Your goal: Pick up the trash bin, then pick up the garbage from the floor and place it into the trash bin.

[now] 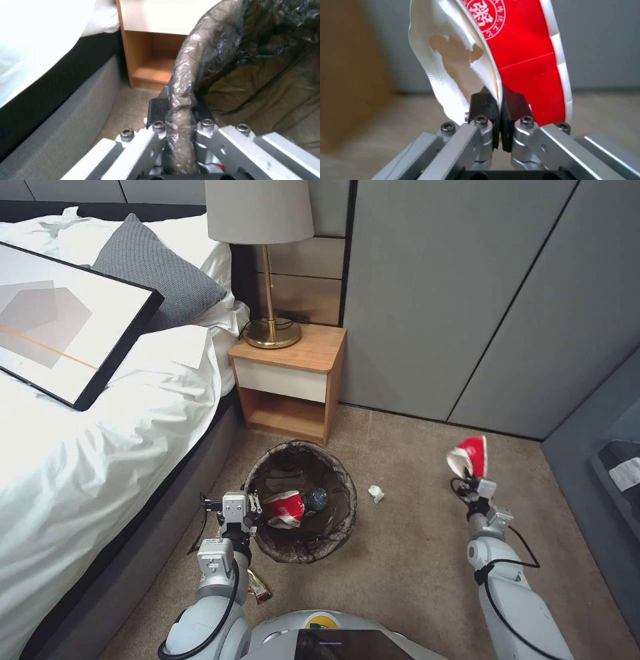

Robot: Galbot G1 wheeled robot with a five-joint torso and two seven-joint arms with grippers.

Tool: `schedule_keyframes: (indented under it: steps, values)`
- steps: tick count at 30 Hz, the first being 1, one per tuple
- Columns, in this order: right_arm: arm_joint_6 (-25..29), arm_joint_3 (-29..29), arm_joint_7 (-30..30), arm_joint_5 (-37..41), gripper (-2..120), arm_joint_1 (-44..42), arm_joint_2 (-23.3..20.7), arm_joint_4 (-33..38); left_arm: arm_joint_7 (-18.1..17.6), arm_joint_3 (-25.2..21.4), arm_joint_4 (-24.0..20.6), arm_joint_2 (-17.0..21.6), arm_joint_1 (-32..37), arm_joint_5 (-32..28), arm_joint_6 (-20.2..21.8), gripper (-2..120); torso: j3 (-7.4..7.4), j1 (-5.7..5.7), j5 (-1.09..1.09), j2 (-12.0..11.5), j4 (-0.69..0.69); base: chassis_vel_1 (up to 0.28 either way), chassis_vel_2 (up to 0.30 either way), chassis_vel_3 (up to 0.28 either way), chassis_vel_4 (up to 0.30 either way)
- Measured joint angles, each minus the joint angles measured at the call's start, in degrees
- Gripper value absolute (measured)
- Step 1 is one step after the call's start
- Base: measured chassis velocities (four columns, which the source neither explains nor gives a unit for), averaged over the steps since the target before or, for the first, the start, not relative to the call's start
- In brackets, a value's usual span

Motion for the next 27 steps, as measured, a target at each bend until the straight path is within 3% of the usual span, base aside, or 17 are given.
schedule_keyframes:
  steps: [2,3,6,7,10,16,19,27]
  values:
    - [2.4,-1.5,-7.3,2.9,0,-3.4,-0.1,8.4,0.0,0.0,0.0,0.0,0.0,0.0,0.0,2,0.00,0.00,-0.04,0.0,0.01,0.000,0.000,0.000,0.000]
    - [2.4,-1.5,-7.3,2.9,0,-3.4,-0.1,8.4,0.0,0.0,0.0,0.0,0.0,0.0,0.0,2,0.00,0.00,-0.04,0.0,0.01,0.000,0.000,0.000,0.000]
    - [3.9,-4.8,-16.0,6.9,0,-7.2,-1.2,20.0,0.0,0.0,0.0,0.0,0.0,0.0,0.0,2,0.00,0.00,-0.02,0.0,0.04,0.000,0.000,0.000,0.000]
    - [3.9,-4.8,-16.0,6.9,0,-7.2,-1.2,20.0,0.0,0.0,0.0,0.0,0.0,0.0,0.0,2,0.00,0.00,-0.02,0.0,0.04,0.000,0.000,0.000,0.000]
    - [3.6,-8.6,-20.7,9.4,0,-10.0,-3.7,29.4,0.0,0.0,0.0,0.0,0.0,0.0,0.0,2,0.00,0.00,-0.01,0.0,0.01,0.000,0.000,0.000,0.000]
    - [0.7,-13.4,-20.9,13.0,0,-13.1,-9.5,40.9,0.0,0.0,0.0,0.0,0.0,0.0,0.0,2,0.00,0.00,-0.02,0.0,0.02,0.000,0.000,0.000,0.000]
    - [-1.8,-18.2,-16.7,15.5,0,-15.1,-14.1,47.1,0.0,0.0,0.0,0.0,0.0,0.0,0.0,2,0.00,0.00,-0.01,0.0,0.01,0.000,0.000,0.000,0.000]
    - [-3.0,-23.2,-14.0,15.5,0,-16.4,-16.6,49.3,0.0,0.0,0.0,0.0,0.0,0.0,0.0,2,0.00,0.00,-0.01,0.0,0.02,0.000,0.000,0.000,0.000]
